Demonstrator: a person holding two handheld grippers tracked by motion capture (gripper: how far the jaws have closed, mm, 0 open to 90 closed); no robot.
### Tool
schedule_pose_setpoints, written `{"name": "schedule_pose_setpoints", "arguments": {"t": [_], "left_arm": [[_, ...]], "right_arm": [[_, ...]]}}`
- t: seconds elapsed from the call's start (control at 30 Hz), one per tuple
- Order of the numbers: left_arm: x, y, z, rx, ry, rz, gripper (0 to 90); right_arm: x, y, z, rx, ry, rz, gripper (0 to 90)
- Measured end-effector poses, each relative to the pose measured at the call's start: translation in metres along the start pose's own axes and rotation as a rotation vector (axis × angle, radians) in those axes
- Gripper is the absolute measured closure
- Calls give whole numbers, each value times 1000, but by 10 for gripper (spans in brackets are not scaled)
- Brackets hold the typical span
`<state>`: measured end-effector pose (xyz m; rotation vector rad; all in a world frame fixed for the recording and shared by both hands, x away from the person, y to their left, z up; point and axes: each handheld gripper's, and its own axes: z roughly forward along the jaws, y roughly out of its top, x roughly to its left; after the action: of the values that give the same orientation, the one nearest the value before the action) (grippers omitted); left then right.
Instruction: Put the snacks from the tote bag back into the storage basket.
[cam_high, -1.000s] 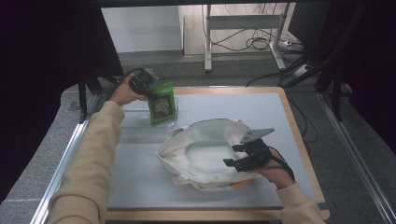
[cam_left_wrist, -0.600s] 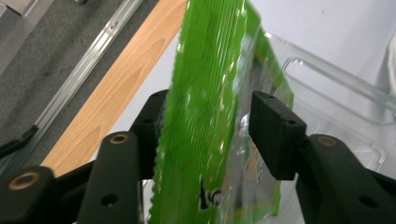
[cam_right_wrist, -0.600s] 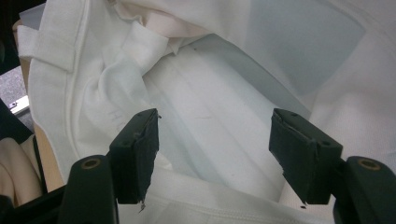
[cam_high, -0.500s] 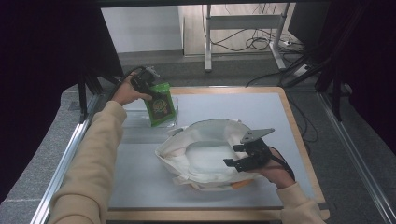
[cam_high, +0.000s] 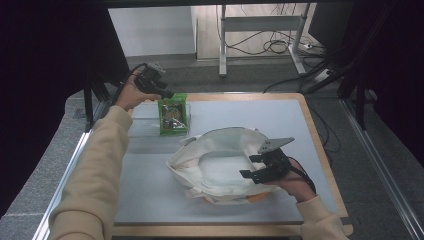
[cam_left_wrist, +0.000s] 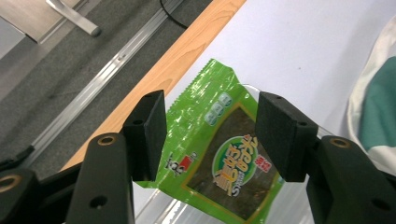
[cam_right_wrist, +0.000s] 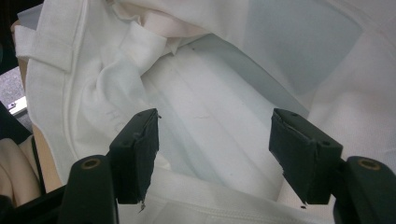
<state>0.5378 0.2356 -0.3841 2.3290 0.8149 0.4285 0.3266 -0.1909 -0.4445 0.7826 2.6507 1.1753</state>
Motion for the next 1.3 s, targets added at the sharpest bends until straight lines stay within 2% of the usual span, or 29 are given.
{"name": "schedule_pose_setpoints", "arguments": {"t": [0.13, 0.3, 0.6, 0.87, 1.07, 1.17, 1.3], "left_arm": [[-3, -1, -3, -8, -20, -26, 438], [-10, -5, -10, -33, -44, -78, 446], [-28, -19, -27, -73, -79, -121, 429], [-49, -40, -36, -66, -102, -141, 410], [-65, -51, -43, -85, -123, -140, 404], [-73, -57, -47, -90, -120, -135, 396], [-83, -65, -53, -114, -128, -152, 391]], "right_arm": [[1, 0, 0, -1, 1, 2, 330], [1, 0, 0, -2, 0, 2, 329], [1, 1, -2, -15, 3, 0, 330], [-1, 4, -3, -43, 4, -3, 331], [-1, 6, -3, -47, 8, -7, 330], [0, 5, -5, -51, 7, -4, 330], [-1, 4, -7, -52, -1, 0, 329]]}}
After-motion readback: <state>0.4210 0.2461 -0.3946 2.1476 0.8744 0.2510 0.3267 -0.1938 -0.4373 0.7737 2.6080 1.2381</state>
